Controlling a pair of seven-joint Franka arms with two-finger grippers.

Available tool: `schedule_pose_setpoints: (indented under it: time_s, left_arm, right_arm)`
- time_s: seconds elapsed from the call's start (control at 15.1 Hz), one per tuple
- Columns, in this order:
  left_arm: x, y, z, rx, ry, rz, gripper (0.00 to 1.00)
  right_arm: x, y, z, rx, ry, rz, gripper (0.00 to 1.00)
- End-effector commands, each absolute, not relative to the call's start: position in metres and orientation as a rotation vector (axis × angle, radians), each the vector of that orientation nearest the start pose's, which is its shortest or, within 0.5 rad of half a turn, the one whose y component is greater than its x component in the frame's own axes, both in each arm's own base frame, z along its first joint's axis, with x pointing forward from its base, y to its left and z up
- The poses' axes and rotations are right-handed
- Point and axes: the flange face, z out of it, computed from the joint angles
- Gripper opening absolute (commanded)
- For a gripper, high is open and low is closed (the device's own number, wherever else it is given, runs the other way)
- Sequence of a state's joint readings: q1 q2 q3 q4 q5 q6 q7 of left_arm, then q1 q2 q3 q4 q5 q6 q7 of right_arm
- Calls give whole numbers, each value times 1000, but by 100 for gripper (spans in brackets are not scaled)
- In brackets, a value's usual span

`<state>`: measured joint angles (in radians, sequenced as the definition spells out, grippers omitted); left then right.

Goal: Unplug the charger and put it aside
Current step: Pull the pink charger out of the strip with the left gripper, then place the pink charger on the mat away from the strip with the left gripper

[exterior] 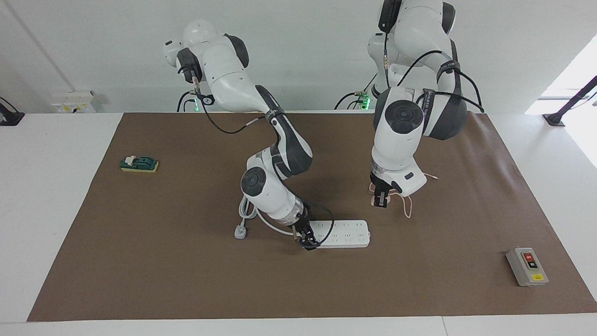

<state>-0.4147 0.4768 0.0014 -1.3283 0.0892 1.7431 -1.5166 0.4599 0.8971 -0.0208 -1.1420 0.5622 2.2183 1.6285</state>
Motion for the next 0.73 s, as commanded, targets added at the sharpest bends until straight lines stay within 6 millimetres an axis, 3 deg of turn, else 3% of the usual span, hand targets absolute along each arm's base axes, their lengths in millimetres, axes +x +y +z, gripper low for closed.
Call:
schedule_pose_setpoints:
  time_s: [0.0, 0.07, 0.2, 0.46, 0.66]
  left_arm:
    - [617, -255, 463, -2798, -1098, -64, 0]
    - [611, -244, 467, -2851, -952, -60, 0]
    - [590, -198, 472, -2964, -694, -119, 0]
    - [534, -91, 468, -3038, -272, -118, 0]
    - [514, -27, 457, -3142, -25, -32, 0]
  right_arm:
    - [703, 350, 280, -2011, 1832, 395, 100]
    - [703, 349, 281, -2011, 1832, 394, 100]
    - [706, 344, 294, -2004, 1832, 399, 100]
    - [700, 321, 343, -2097, 1829, 358, 100]
    - [694, 296, 383, -2204, 1737, 332, 100]
